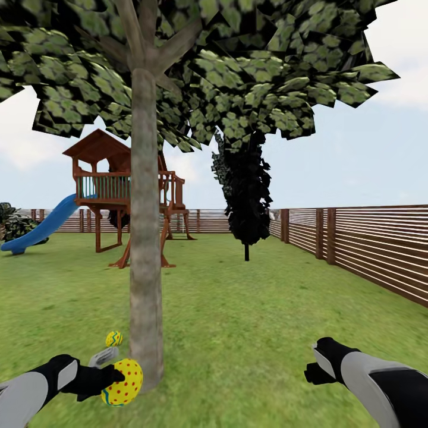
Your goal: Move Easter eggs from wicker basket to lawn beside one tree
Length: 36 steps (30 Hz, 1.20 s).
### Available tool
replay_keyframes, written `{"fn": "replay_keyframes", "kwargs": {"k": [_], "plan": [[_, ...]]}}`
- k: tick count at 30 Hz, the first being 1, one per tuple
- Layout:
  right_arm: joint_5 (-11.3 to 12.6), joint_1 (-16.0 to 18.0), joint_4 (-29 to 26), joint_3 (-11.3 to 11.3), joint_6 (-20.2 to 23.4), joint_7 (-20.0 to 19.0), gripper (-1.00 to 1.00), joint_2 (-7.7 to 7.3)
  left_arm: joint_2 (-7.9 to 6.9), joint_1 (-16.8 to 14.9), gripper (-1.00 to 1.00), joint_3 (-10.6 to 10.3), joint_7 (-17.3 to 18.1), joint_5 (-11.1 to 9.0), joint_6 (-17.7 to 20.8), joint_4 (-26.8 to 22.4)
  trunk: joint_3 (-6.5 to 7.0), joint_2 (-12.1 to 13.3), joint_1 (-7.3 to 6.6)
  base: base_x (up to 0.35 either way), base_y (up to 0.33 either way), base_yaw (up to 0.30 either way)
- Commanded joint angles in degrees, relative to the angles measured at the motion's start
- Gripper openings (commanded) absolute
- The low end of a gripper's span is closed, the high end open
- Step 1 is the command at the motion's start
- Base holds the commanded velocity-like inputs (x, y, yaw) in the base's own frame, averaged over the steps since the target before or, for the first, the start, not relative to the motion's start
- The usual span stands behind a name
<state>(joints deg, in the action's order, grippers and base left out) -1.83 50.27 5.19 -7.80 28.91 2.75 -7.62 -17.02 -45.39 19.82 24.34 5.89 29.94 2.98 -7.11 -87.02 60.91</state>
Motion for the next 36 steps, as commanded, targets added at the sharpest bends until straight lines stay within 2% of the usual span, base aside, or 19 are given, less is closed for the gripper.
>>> {"fn": "replay_keyframes", "kwargs": {"k": [1, 6, 22, 32, 36], "plan": [[-0.19, 0.09, 0.08, -0.2, 0.13, -0.03, 1.0, 0.0, -0.08, -0.07, -1.0, 0.49, 0.19, -0.16, 0.05, 0.1, -0.27, -0.47, 0.23, 0.0, 0.0, 0.0], [-0.19, 0.08, 0.08, -0.2, 0.1, -0.05, 1.0, -0.02, -0.2, -0.1, -1.0, 0.52, 0.18, -1.36, 0.04, 0.1, -1.17, -2.47, 1.33, 0.0, 0.0, 0.0], [-0.1, 0.06, 0.08, -0.2, 0.1, -0.11, 1.0, -0.34, -0.12, -0.1, -1.0, 0.49, 0.18, -1.41, 0.03, 0.07, -4.04, -8.89, 4.84, 0.0, 0.0, 0.0], [-0.13, 0.08, -0.16, -0.18, 0.18, -0.16, 1.0, -0.2, 0.56, -0.08, -1.0, 0.16, 0.04, -1.07, 0.11, 0.16, -5.83, -12.9, 7.04, 0.027, 0.0, 0.0], [0.37, 0.09, -0.76, 0.17, -0.32, -0.2, 1.0, -0.96, 0.82, -0.05, -1.0, 0.11, 0.04, -1.06, 0.1, 0.18, -6.59, -14.51, 7.92, 0.081, 0.0, 0.0]]}}
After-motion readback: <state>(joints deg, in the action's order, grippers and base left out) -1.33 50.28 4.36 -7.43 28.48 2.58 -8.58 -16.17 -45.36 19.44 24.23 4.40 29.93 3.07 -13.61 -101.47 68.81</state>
